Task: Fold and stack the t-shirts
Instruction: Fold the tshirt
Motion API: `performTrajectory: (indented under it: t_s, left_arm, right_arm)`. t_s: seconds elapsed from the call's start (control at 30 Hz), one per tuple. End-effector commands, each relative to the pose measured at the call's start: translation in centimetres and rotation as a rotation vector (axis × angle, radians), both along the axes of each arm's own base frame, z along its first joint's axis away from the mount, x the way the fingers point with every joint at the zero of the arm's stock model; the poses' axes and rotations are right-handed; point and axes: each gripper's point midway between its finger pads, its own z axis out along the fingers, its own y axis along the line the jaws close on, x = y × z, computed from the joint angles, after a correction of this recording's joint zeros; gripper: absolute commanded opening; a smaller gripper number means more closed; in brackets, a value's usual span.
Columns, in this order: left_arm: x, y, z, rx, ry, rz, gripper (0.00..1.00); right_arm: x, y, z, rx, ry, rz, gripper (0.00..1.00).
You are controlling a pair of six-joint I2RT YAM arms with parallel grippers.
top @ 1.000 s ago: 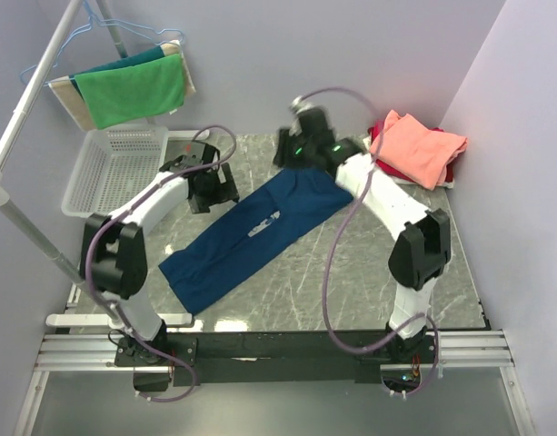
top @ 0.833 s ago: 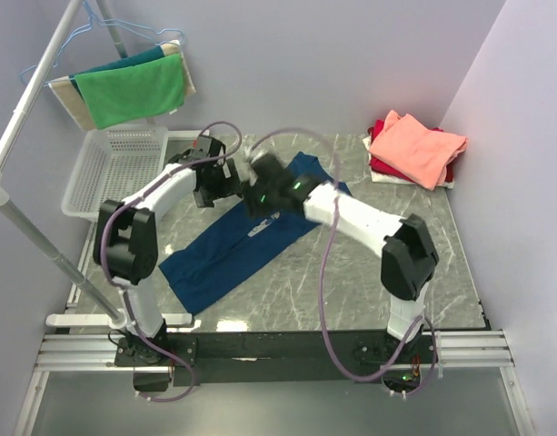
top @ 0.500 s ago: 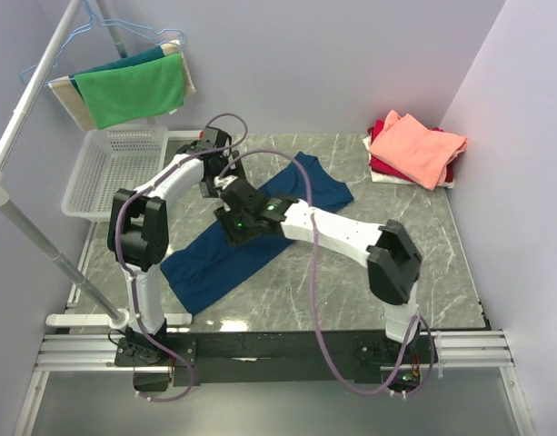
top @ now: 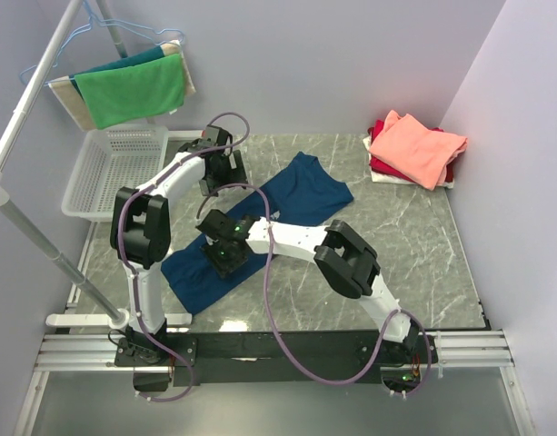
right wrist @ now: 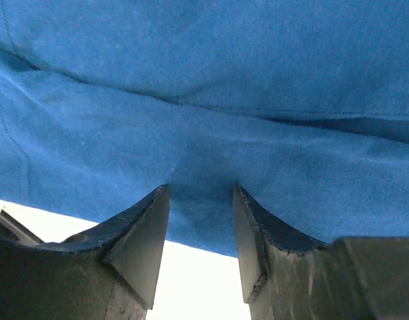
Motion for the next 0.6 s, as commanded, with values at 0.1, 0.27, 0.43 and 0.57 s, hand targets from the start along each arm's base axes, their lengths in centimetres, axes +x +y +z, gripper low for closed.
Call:
performTrajectory:
  t_s: [0.1,0.27,0.43,0.57]
  left_arm:
    - [0.9,-0.5,1.0,-0.017,-0.034,-0.037,0.95]
    - [1.5,-0.9,1.2,-0.024,-0.048,-0.056,0.95]
    - [2.0,-1.5,0.8,-0.042,-0.045,-0.078,0.95]
    - [2.0,-2.1,0.5,-0.072,-0.043,-0.099,0.95]
  right_arm:
    - [-1.9,-2.4,-2.7,-0.081,0.071,0.022,0.5]
    - [-3.6,-7.0,-2.9,-0.201,0.083,0.024,0.49]
    - [-5.1,-11.8,-2.8,-0.347,0.113,-0.013,0.49]
    - [-6.2,-13.6,-2.1,-0.374,0.132,-0.044,0.49]
